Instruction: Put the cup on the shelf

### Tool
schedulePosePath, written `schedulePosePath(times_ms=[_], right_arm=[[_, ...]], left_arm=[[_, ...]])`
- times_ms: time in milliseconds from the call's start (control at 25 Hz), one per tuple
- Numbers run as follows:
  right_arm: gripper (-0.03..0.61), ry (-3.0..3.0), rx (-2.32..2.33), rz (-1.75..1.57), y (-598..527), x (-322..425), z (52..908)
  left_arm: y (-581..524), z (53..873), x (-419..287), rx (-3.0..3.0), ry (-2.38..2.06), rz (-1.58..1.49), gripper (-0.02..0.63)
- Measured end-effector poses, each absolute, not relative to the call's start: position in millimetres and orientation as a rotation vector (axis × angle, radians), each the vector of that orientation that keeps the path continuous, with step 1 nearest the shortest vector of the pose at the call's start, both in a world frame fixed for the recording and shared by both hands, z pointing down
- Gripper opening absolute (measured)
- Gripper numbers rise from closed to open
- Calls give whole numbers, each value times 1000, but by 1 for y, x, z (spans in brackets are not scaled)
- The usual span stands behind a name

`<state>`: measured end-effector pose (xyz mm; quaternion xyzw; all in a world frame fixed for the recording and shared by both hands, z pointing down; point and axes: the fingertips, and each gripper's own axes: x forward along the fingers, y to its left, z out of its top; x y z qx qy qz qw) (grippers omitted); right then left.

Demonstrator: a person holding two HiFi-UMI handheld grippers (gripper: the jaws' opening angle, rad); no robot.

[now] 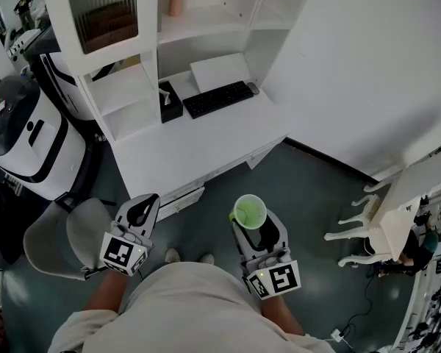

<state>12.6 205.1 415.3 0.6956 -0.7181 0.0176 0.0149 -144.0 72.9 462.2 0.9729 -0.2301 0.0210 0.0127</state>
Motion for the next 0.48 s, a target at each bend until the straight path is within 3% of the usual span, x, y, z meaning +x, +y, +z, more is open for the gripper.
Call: schedulePosePath(times_ms=[480], right_arm=[[276,-2235,2173,52,201,14,415]], left_arm=[[70,457,-142,3040,-707,58,0]])
